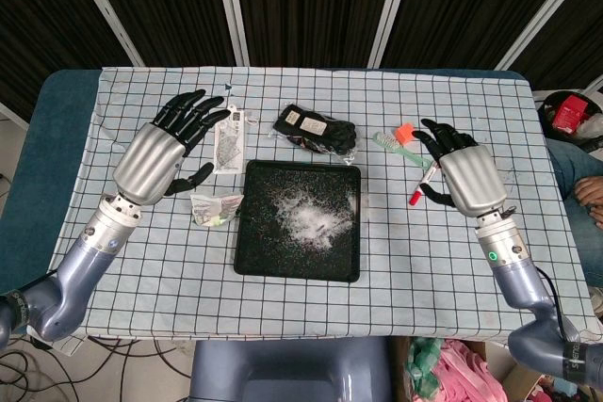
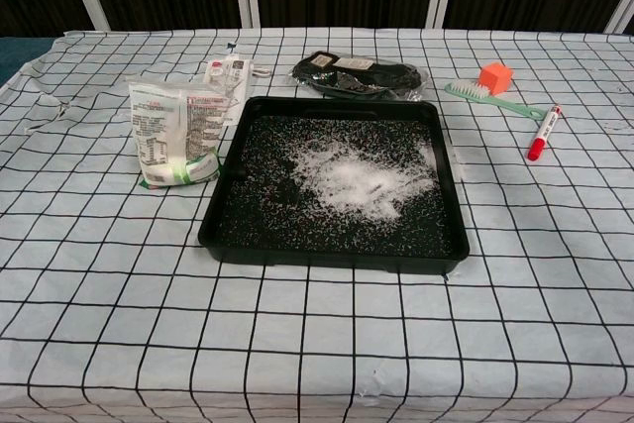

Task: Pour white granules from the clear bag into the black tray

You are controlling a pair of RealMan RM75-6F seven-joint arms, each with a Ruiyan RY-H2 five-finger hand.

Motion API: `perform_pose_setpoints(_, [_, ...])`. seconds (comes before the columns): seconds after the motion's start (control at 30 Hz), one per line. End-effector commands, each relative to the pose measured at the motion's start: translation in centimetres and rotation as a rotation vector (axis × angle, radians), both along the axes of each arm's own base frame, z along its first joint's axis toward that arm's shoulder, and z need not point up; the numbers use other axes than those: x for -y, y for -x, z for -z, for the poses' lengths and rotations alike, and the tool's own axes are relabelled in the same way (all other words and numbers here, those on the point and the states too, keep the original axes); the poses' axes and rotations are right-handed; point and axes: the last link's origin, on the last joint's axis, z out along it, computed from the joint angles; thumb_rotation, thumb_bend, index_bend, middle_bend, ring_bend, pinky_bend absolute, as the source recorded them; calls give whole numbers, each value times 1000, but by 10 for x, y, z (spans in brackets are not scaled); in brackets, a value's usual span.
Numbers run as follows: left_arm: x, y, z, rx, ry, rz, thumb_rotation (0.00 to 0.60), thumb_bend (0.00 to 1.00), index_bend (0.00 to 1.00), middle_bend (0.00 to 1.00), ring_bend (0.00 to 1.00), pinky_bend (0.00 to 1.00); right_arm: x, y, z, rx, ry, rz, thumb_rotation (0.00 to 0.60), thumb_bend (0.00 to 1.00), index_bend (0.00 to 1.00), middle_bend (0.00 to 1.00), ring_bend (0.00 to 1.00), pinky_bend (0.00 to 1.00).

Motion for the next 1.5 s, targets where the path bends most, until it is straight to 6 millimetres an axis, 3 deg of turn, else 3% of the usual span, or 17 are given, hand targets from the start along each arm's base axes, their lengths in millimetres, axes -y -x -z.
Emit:
perform_pose_setpoints(0.03, [1,-1,1,2,5,6,600,323,137,102,0,117,1,0,2,-4,-2,-1,600,173,198,110,155,329])
perform_pose_setpoints(0.5, [12,0,-2,6,11,20,600,323,134,107,0,117,0,-2,5,-14,1,-6,600,172,198,110,155,329])
perform_pose_setpoints(1.03, [19,32,-17,-31,-67,-33,600,322,126,112,0,144,-16,20,-1,-28,9,38,600,172,198,114,168,330])
perform_pose_setpoints(1.17, [35,52,-26,-67,-86,-97,600,323,125,113,0,156,-39,41,-2,-72,0,68,600,172,198,116,169,329])
perform_pose_setpoints(1.5, [101,138,-28,-97,-63,-378,600,303,125,77,1,131,-121,109,-2,-60,102,199,600,172,198,114,165,326])
